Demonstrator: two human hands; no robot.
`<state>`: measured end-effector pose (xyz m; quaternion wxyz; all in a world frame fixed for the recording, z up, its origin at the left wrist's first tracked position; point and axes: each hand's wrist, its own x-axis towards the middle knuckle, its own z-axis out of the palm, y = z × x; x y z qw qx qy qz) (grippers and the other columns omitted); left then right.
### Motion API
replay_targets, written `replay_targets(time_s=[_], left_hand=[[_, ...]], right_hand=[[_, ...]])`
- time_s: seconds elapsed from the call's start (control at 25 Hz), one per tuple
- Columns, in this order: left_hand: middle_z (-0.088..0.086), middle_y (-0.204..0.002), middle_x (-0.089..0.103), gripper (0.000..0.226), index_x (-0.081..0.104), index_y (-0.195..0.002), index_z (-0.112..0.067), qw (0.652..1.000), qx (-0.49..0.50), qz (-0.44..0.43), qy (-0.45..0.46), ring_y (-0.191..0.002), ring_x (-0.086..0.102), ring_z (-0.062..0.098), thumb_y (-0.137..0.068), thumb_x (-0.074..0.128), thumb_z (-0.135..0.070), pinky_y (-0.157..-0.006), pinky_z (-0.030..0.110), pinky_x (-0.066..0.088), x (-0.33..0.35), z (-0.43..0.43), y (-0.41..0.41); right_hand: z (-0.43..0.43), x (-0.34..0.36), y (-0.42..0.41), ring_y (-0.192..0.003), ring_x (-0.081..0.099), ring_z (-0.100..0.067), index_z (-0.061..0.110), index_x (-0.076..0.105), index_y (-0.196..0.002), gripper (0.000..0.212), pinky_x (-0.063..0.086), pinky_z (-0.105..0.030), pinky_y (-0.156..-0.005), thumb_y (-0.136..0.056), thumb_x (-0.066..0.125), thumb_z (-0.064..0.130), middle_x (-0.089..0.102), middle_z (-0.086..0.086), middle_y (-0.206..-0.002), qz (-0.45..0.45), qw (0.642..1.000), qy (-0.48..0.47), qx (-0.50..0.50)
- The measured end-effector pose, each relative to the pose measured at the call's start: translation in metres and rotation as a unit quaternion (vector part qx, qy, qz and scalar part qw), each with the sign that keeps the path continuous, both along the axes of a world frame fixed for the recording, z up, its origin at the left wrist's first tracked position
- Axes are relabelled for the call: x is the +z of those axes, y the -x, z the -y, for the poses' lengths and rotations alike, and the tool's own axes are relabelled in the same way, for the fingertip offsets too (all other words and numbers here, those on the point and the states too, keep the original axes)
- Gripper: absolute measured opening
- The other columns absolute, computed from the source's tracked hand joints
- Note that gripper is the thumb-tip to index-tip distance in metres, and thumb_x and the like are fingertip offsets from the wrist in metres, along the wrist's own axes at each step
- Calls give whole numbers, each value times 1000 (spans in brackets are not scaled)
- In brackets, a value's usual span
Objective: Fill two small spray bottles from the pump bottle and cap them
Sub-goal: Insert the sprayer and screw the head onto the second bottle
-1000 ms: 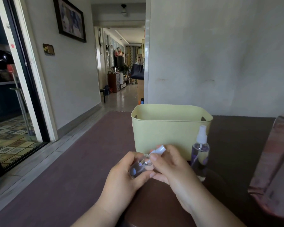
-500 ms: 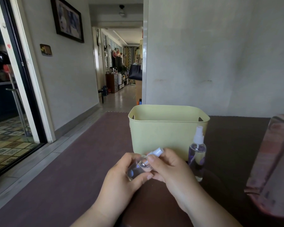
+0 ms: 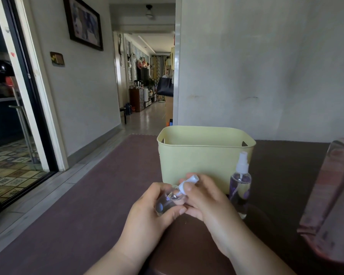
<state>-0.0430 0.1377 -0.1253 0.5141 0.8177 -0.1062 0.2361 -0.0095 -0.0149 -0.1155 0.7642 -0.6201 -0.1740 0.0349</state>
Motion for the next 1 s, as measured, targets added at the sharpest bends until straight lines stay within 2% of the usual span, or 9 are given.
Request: replay_targets(time_s=[0.16,0.24,0.4,0.48,0.56,0.68,0.76,0.84,1.0], left_hand=[[-22,-95,68,33,57,-92,-40,1000,-4,-1,0,-93,62,-5,-68,79,-33,-71,4,43,0,0,1],[-23,-95,68,33,57,-93,-40,1000,-2,-2,-6,-93,62,-4,-68,79,-36,-73,8,44,0,0,1],[-20,-93,68,32,57,-91,-38,1000,7,-5,7,-88,63,0,-68,79,-33,-69,7,44,0,-1,0],[-22,-93,68,32,57,-91,-38,1000,1,-3,-1,-90,62,-4,-68,80,-33,-70,4,43,0,-1,1],[-21,-94,68,33,57,-92,-38,1000,0,-5,-7,-91,62,-3,-68,79,-35,-73,8,45,0,0,1],[-20,-93,69,33,57,-91,-38,1000,7,-7,4,-89,64,-2,-68,79,-33,-71,8,45,0,0,-1],[-20,-93,69,33,57,-92,-38,1000,1,-9,3,-89,64,-2,-68,79,-34,-71,6,44,0,0,0],[-20,-94,69,33,57,-92,-39,1000,2,-7,-7,-89,63,-2,-67,79,-37,-71,7,45,0,1,1],[-19,-92,69,33,57,-91,-38,1000,15,-10,0,-87,63,0,-67,80,-36,-71,9,45,-1,-1,-1]], right_hand=[[-1,-1,0,-91,73,-20,17,69,-93,9,59,-32,-79,-91,62,22,75,-9,-98,12,999,28,-18],[-1,0,0,-89,74,-20,13,65,-95,21,59,-36,-81,-83,68,30,74,-10,-97,14,999,25,-26],[-2,0,2,-95,72,-14,27,67,-101,16,59,-30,-80,-91,62,16,74,0,-103,14,999,32,-3],[-1,-2,0,-93,73,-20,18,68,-90,3,59,-35,-83,-88,65,20,75,-6,-95,22,999,46,-17],[0,-1,0,-91,73,-21,19,67,-88,10,59,-37,-82,-83,69,27,75,-5,-91,24,999,33,-18],[0,-1,0,-92,73,-13,29,69,-100,15,58,-27,-79,-90,62,20,75,4,-102,13,1000,22,4],[-1,-1,-1,-92,73,-19,21,70,-92,7,59,-34,-81,-89,65,22,75,-6,-97,22,999,40,-19],[0,-4,-3,-91,73,-24,17,68,-87,19,59,-39,-83,-79,72,34,74,-11,-92,26,999,37,-28],[0,-5,-2,-95,72,-12,32,68,-102,18,59,-29,-81,-88,64,21,74,7,-103,8,1000,20,14]])
